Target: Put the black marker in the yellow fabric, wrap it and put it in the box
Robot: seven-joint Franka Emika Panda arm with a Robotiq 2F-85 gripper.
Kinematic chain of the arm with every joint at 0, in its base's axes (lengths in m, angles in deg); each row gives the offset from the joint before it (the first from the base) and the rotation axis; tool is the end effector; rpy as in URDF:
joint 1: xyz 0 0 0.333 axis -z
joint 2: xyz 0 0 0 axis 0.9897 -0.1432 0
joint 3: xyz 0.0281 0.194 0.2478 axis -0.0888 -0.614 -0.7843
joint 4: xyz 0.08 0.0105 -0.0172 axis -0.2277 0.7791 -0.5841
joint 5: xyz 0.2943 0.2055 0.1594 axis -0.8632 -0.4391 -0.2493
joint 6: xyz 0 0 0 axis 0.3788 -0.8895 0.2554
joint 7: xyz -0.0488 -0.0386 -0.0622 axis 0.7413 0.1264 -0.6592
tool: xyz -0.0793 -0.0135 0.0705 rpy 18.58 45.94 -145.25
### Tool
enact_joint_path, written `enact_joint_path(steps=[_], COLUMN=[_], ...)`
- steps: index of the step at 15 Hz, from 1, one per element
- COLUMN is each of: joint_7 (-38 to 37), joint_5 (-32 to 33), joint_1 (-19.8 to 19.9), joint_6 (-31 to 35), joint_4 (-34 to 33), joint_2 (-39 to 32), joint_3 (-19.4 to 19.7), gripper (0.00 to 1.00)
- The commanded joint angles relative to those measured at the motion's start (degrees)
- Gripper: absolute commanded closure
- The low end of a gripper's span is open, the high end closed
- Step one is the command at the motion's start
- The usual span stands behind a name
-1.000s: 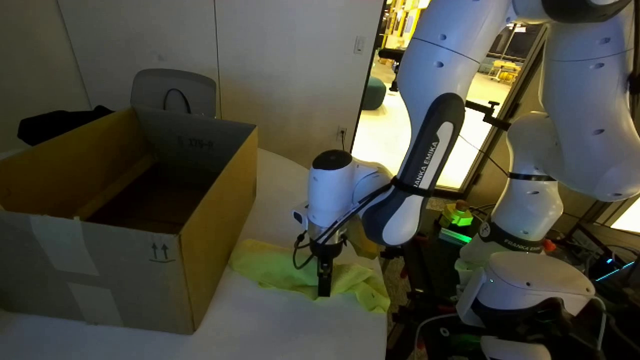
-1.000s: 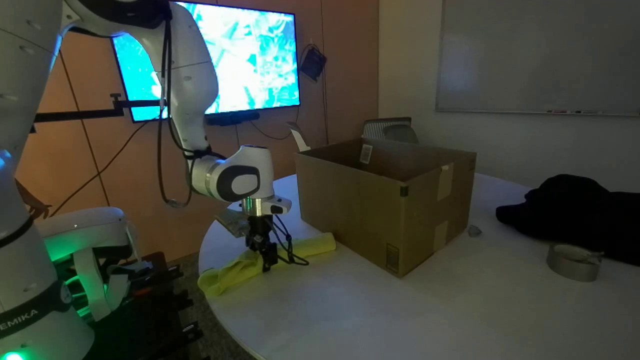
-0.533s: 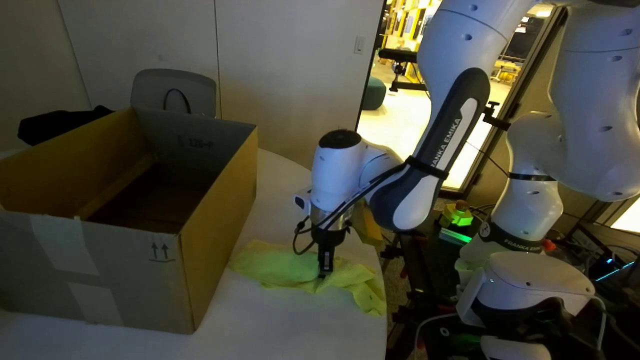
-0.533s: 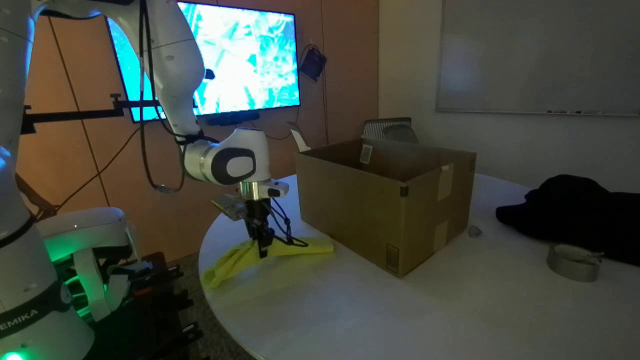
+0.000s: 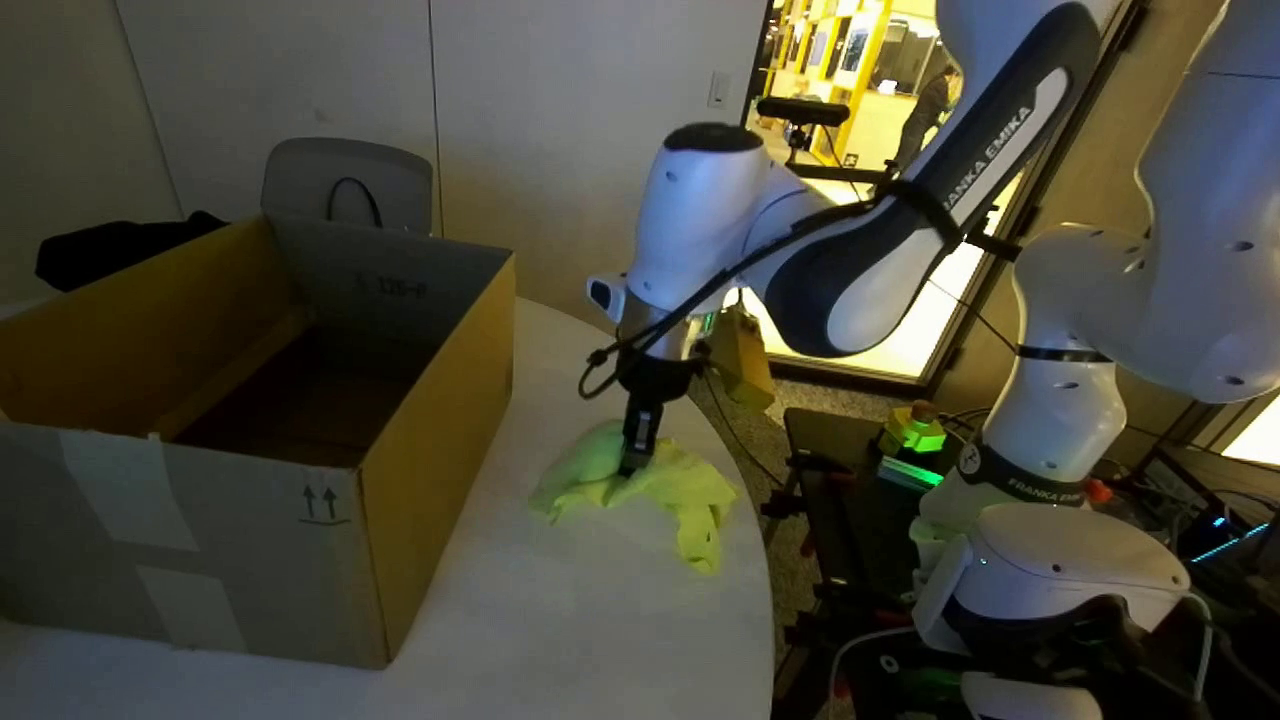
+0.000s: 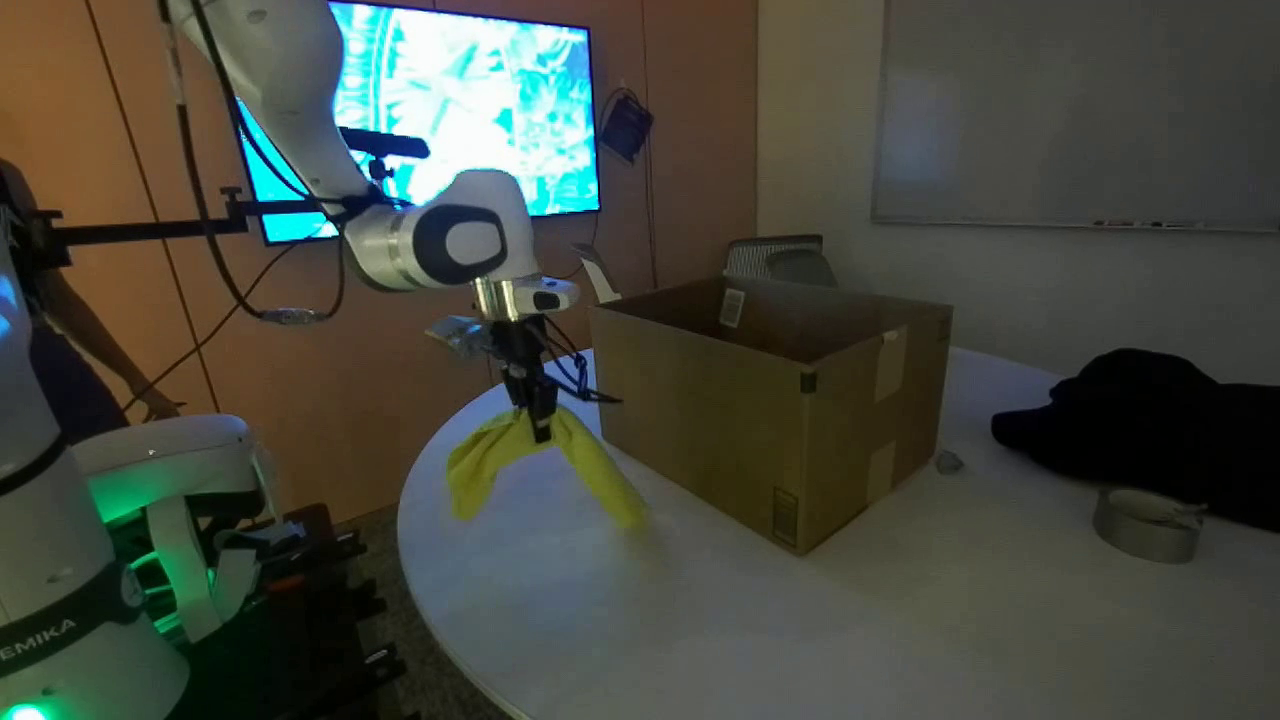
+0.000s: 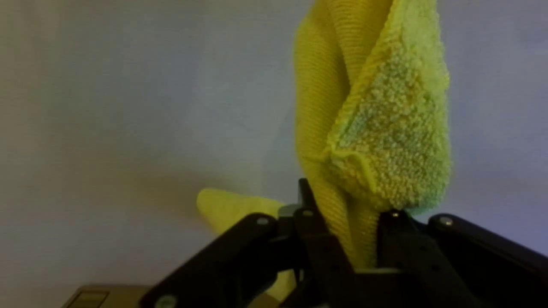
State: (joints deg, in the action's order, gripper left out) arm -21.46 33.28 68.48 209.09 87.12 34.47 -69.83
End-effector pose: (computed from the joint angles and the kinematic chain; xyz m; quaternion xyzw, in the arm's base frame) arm 0.4563 0.1089 0.2573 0.9978 0.0347 0.0386 0.0419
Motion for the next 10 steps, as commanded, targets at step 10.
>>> enact_joint_path(steps=[10], joint_7=[-19.75], joint_5=[10.64], joint_1=[5.94], joint_6=[-18.56], joint_4=[-33.89], joint_2=[3.41], joint_3=[-10.24], gripper=[0.94])
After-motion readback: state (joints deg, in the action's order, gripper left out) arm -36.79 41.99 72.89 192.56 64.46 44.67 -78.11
